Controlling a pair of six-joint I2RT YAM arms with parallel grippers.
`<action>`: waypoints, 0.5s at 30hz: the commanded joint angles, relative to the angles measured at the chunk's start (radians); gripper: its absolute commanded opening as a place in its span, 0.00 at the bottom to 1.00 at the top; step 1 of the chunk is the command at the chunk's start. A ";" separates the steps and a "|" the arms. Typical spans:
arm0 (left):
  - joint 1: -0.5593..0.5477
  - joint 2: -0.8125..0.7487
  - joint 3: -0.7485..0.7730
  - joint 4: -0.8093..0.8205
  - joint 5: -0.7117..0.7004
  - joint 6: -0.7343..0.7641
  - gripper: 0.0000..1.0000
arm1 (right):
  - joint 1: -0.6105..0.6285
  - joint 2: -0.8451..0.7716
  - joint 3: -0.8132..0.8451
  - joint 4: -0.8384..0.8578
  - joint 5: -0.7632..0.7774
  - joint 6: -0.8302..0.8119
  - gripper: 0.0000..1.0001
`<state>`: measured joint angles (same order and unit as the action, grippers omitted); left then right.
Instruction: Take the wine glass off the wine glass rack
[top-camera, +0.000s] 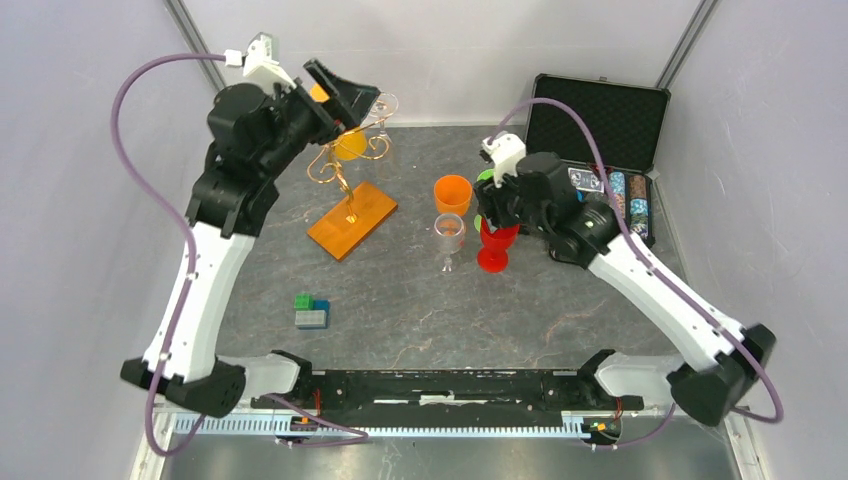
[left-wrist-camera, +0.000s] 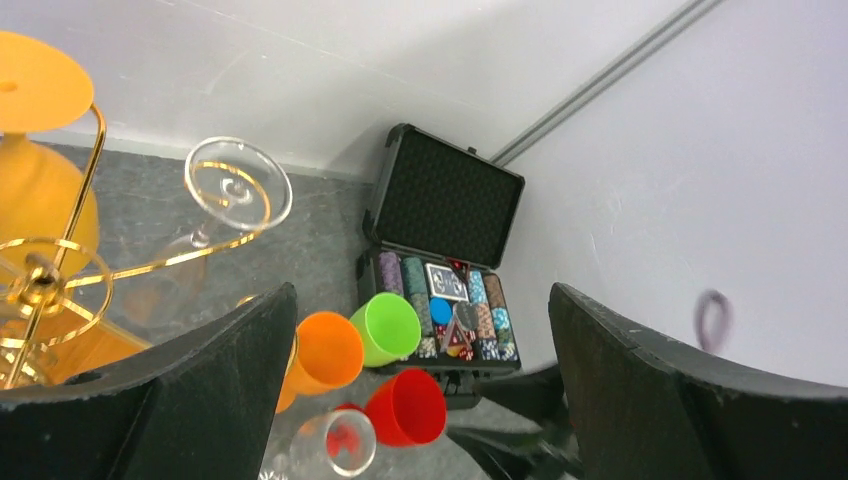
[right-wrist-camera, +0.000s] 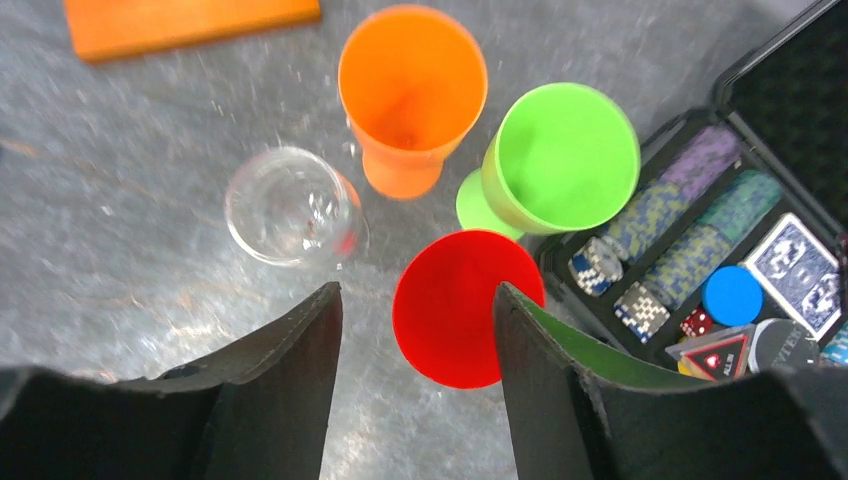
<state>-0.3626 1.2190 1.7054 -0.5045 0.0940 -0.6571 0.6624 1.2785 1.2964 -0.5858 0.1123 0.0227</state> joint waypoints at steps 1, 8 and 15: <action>-0.004 0.107 0.106 0.057 -0.061 -0.100 0.95 | -0.004 -0.122 -0.060 0.101 0.041 0.062 0.62; -0.004 0.255 0.139 0.017 -0.212 -0.108 0.79 | -0.004 -0.206 -0.163 0.156 0.031 0.091 0.62; -0.004 0.397 0.260 -0.089 -0.291 -0.024 0.75 | -0.004 -0.239 -0.233 0.192 0.003 0.109 0.62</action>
<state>-0.3626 1.5677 1.8641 -0.5434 -0.1135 -0.7307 0.6605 1.0771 1.0882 -0.4591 0.1310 0.1089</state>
